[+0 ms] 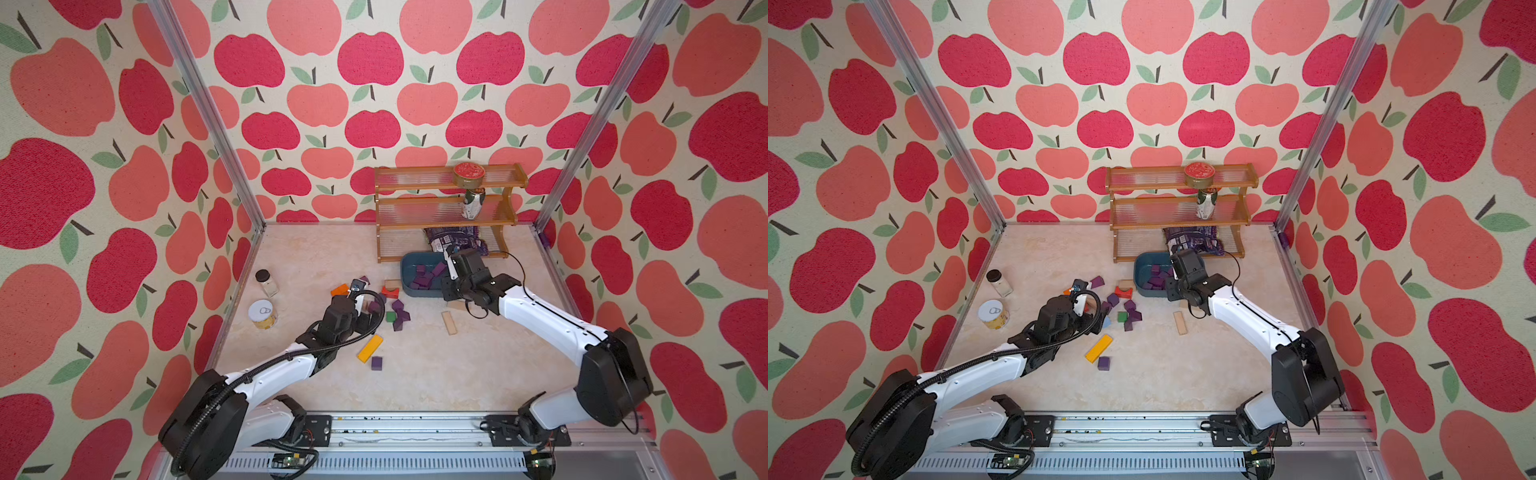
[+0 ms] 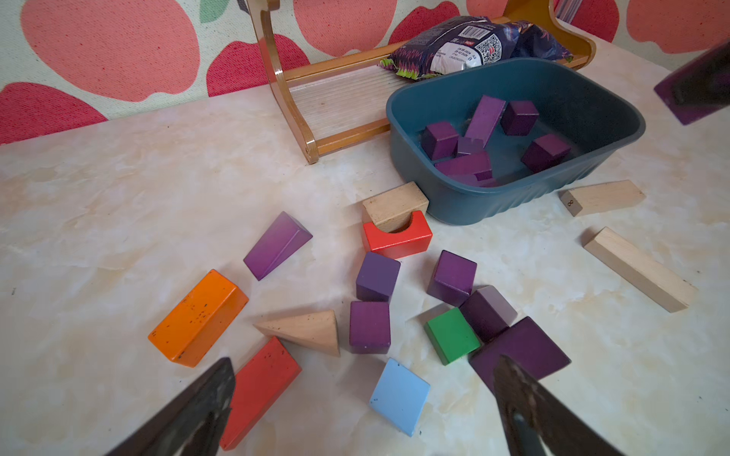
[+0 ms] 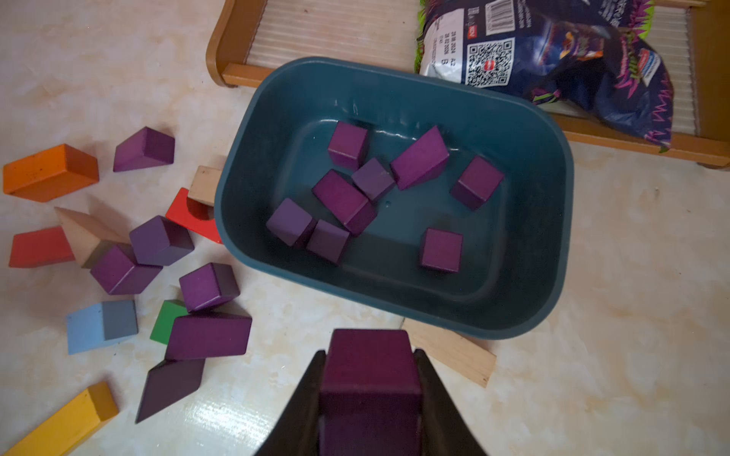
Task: Pick purple bricks into the storage bin
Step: Place the building block in the storage box.
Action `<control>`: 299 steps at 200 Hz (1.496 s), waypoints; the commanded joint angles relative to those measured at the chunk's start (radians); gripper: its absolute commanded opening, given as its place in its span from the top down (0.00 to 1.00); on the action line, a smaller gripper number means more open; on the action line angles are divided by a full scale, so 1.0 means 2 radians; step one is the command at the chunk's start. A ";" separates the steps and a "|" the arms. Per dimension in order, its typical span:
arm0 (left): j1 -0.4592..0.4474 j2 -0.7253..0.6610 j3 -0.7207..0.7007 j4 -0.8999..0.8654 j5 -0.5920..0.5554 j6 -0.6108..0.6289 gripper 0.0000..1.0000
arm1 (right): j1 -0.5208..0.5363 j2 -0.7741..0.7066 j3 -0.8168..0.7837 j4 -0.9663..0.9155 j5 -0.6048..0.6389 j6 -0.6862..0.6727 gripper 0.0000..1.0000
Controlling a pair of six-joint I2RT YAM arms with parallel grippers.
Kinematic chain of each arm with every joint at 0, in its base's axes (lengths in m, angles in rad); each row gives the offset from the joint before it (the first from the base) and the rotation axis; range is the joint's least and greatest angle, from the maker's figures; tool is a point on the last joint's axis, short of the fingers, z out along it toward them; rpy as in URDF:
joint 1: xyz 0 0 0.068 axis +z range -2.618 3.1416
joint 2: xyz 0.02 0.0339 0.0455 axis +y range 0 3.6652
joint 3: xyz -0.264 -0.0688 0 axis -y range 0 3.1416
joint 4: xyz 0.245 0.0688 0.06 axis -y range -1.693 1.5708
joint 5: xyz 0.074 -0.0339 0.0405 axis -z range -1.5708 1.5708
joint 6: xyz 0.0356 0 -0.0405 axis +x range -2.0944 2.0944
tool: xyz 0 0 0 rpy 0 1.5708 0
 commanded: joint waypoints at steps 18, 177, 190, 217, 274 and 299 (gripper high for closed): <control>0.003 -0.004 0.010 -0.010 0.013 -0.006 0.01 | -0.026 0.044 0.045 0.020 -0.004 -0.012 0.79; 0.003 -0.004 0.012 -0.015 -0.019 -0.007 0.01 | -0.057 0.223 0.172 0.064 -0.060 0.002 0.01; 0.005 -0.011 0.014 -0.022 -0.023 -0.005 0.01 | -0.055 0.200 0.148 0.084 -0.062 -0.001 0.01; 0.008 -0.024 0.026 -0.054 -0.036 -0.006 0.01 | -0.046 0.151 0.105 0.088 -0.080 -0.027 0.01; 0.009 -0.081 0.084 -0.279 -0.007 -0.090 0.01 | -0.032 0.041 -0.002 0.113 -0.147 -0.069 0.01; 0.005 -0.124 0.099 -0.351 0.043 -0.115 0.01 | -0.026 -0.013 -0.061 0.146 -0.167 -0.072 0.01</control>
